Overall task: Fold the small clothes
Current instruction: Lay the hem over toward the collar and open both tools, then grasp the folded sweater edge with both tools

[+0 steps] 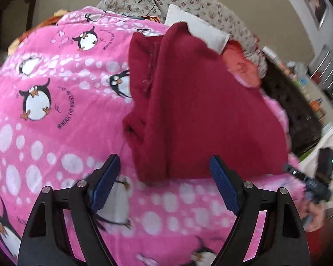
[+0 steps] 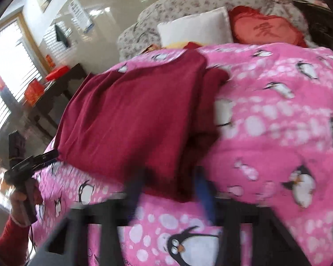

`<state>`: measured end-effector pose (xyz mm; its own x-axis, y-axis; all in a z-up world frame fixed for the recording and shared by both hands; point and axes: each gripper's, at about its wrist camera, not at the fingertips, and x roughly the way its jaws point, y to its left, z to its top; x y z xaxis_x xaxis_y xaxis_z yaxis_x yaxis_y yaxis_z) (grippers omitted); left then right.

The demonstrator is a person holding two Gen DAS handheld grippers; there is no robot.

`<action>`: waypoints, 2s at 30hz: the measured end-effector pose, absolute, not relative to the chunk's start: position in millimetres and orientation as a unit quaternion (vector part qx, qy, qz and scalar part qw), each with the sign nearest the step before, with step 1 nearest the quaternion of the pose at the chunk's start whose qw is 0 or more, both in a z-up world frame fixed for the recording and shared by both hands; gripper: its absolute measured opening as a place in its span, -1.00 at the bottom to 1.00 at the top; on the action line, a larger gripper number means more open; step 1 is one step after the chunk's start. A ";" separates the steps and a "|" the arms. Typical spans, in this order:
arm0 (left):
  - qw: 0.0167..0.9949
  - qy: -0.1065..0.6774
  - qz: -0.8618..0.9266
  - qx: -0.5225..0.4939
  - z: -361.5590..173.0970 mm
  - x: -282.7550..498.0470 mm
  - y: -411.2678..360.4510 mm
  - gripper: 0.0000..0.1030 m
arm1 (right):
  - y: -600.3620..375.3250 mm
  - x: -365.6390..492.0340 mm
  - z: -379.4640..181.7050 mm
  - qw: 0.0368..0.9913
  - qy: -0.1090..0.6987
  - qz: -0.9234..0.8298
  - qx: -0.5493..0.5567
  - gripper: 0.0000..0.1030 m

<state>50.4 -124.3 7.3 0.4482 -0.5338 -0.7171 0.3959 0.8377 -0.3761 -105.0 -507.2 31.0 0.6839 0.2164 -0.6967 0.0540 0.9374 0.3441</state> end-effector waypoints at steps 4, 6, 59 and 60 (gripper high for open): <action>0.839 0.455 -0.298 0.012 15.9 50.9 -137.9 -0.18 | -503.6 -108.7 55.7 0.919 0.367 0.047 0.136 -0.77; 0.841 0.444 -0.306 0.045 27.5 49.7 -138.1 -0.35 | -505.8 -112.2 71.1 0.927 0.350 0.046 0.124 -0.80; 0.904 0.349 -0.247 0.014 30.1 103.7 -226.8 0.28 | -472.2 28.4 50.1 0.924 0.362 -0.123 0.022 -0.16; 0.904 0.349 -0.247 0.014 29.9 103.5 -226.6 0.28 | -472.4 28.4 50.2 0.924 0.361 -0.123 0.021 -0.16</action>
